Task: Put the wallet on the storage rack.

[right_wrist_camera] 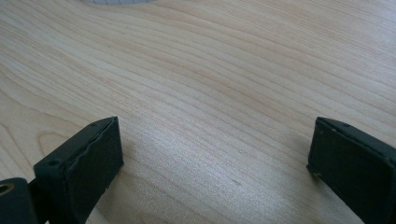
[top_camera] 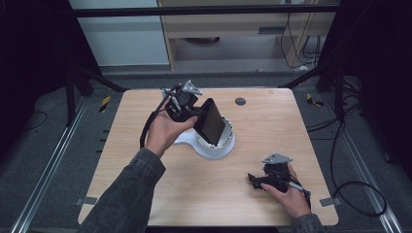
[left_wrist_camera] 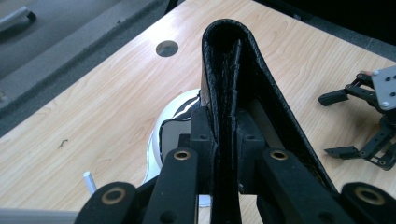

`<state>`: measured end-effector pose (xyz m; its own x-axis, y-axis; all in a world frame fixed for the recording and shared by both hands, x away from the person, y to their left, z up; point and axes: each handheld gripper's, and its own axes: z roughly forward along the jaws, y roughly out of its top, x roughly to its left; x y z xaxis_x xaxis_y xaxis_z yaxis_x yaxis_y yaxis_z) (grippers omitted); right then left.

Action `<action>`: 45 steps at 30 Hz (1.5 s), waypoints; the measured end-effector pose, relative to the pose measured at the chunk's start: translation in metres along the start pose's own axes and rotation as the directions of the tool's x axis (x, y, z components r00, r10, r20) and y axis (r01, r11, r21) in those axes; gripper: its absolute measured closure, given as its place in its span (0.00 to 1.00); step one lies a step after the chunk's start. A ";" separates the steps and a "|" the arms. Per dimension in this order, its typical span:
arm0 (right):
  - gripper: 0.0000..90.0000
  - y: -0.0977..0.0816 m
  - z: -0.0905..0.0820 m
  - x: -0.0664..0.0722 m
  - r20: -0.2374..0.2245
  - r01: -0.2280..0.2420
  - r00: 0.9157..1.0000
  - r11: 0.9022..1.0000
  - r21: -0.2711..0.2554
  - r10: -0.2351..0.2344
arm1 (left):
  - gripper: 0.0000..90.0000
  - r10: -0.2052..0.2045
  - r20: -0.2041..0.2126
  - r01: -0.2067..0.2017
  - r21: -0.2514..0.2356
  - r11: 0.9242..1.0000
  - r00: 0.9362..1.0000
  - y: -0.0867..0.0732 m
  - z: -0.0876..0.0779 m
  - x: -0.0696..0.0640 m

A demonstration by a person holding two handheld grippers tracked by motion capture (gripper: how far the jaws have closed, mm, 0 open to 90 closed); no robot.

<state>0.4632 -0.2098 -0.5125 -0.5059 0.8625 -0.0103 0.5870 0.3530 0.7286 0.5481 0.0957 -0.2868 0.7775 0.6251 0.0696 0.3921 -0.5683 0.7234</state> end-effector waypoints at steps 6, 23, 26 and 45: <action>0.04 0.000 0.000 0.000 0.000 -0.001 1.000 1.000 0.000 0.001 | 0.90 -0.011 0.007 0.011 0.020 1.000 1.000 -0.004 0.017 0.000; 0.04 0.000 0.000 0.001 0.000 -0.002 1.000 1.000 -0.002 0.002 | 0.89 -0.054 0.032 0.053 0.035 0.998 0.998 -0.005 0.038 0.012; 0.04 0.000 0.000 0.001 -0.001 -0.002 1.000 1.000 -0.001 0.002 | 0.89 -0.057 0.033 0.056 0.036 0.998 0.998 -0.005 0.040 0.014; 0.04 0.000 0.000 0.001 -0.001 -0.002 1.000 1.000 0.000 0.002 | 0.72 -0.058 -0.032 0.057 -0.039 0.998 0.998 -0.004 0.028 0.018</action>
<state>0.4624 -0.2090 -0.5126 -0.5052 0.8630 -0.0085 0.5879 0.3513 0.7287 0.5742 0.0941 -0.3074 0.7371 0.6740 0.0492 0.4165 -0.5104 0.7523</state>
